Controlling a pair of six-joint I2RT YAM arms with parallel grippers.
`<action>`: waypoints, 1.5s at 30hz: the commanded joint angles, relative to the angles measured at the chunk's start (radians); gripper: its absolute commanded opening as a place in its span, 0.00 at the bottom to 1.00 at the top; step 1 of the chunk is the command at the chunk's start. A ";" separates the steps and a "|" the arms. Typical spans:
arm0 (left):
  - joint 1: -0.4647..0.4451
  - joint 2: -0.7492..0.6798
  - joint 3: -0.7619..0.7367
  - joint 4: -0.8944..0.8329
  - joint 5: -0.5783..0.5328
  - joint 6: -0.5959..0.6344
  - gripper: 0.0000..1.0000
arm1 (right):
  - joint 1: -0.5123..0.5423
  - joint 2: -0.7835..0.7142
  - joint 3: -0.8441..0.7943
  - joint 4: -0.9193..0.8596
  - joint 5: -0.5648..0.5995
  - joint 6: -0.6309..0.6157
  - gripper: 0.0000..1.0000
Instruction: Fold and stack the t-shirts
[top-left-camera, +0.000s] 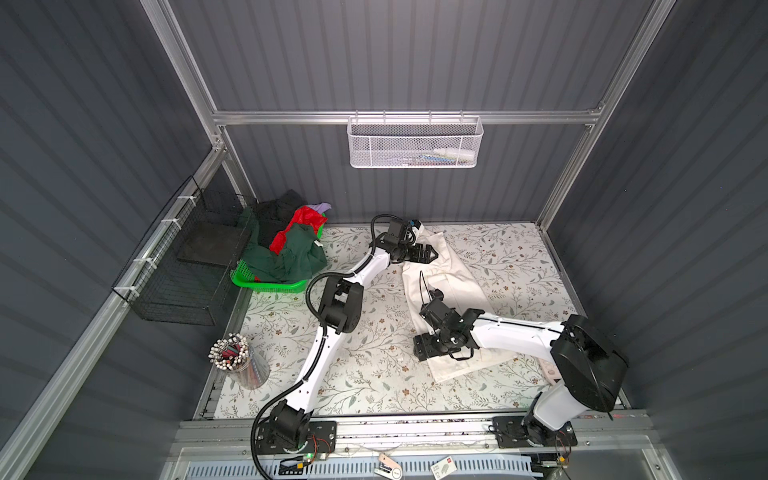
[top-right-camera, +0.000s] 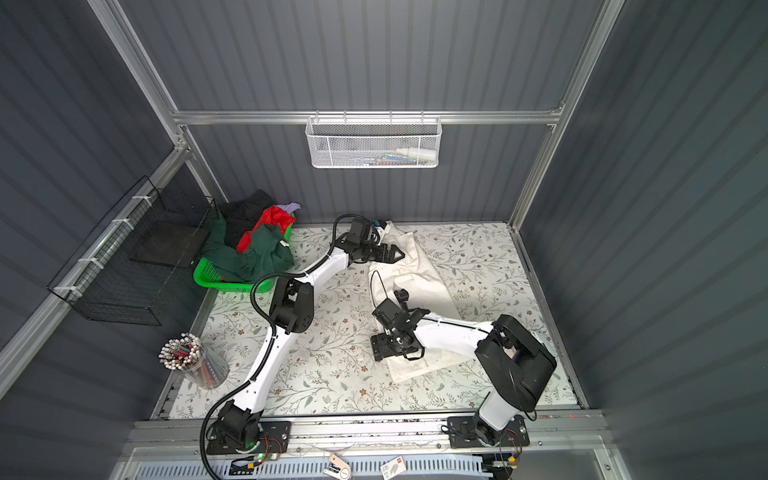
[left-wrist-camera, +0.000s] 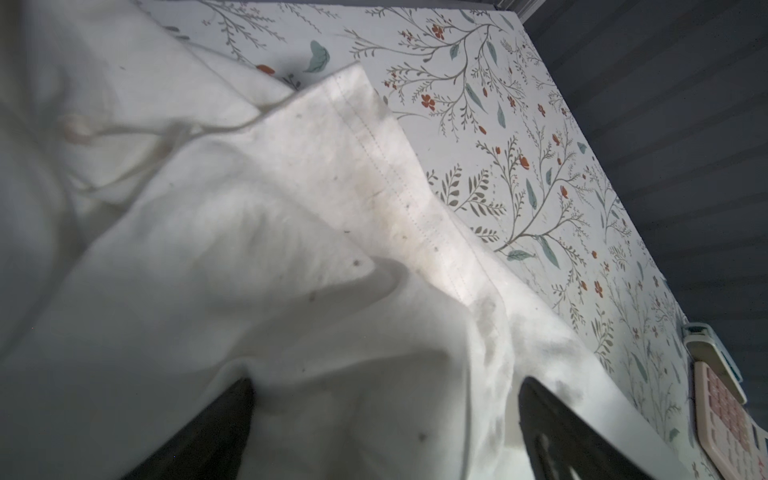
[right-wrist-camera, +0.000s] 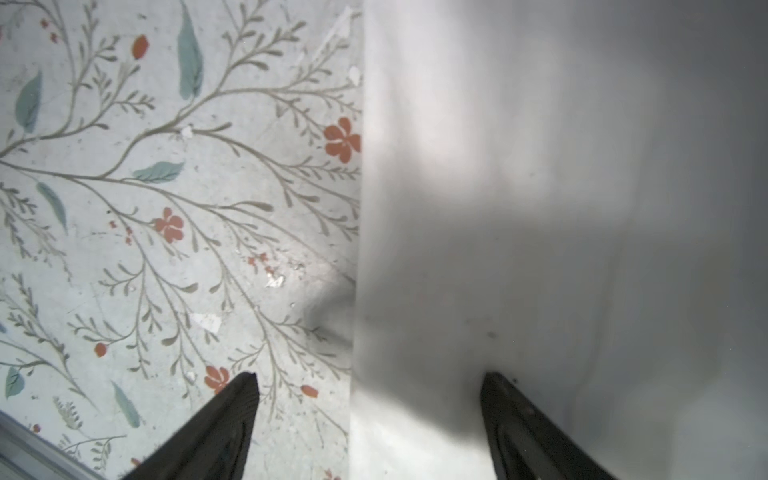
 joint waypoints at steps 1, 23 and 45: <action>0.026 0.003 0.051 -0.027 -0.053 0.049 1.00 | 0.011 -0.033 0.025 -0.023 -0.030 0.001 0.86; 0.077 -0.755 -0.810 0.278 -0.367 -0.148 1.00 | -0.492 -0.072 0.243 -0.063 0.041 -0.131 0.80; -0.012 -1.238 -1.422 0.140 -0.443 -0.205 1.00 | -0.617 0.706 1.051 -0.222 0.071 -0.267 0.78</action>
